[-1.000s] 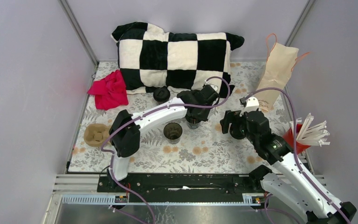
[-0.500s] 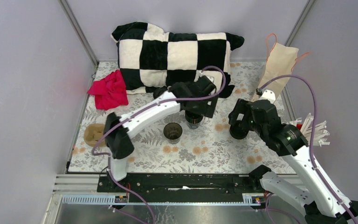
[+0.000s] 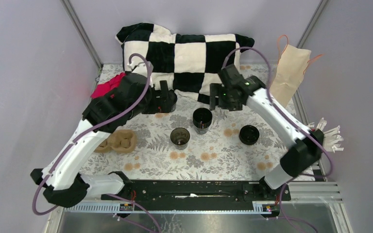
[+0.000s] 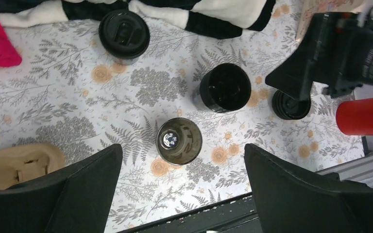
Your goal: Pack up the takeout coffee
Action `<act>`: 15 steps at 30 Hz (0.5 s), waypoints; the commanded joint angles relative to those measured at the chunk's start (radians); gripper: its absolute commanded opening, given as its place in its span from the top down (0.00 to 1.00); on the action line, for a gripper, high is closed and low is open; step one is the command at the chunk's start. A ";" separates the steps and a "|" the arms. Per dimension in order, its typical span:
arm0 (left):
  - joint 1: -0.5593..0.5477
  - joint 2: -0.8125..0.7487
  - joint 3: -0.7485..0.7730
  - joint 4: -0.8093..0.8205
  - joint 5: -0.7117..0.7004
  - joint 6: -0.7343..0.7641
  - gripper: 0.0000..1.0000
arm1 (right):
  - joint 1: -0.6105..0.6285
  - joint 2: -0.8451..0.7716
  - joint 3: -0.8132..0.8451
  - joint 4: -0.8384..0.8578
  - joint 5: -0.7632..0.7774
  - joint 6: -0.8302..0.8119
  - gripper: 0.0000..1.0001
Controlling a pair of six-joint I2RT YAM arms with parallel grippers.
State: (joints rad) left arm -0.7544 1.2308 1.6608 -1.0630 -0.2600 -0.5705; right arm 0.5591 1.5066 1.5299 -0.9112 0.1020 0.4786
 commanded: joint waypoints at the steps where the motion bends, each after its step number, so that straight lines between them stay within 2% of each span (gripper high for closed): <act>1: 0.009 -0.023 -0.071 0.000 -0.027 -0.028 0.01 | 0.004 0.150 0.130 -0.116 -0.034 -0.056 0.14; 8: 0.011 -0.035 -0.093 0.022 -0.013 -0.017 0.01 | 0.008 0.337 0.192 -0.087 -0.069 -0.027 0.39; 15: 0.020 -0.022 -0.084 0.026 -0.015 0.035 0.01 | 0.044 0.384 0.155 -0.039 -0.007 0.024 0.61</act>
State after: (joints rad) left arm -0.7448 1.2091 1.5600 -1.0752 -0.2661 -0.5724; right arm 0.5766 1.8851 1.6817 -0.9585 0.0616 0.4664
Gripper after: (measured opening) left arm 0.989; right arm 0.434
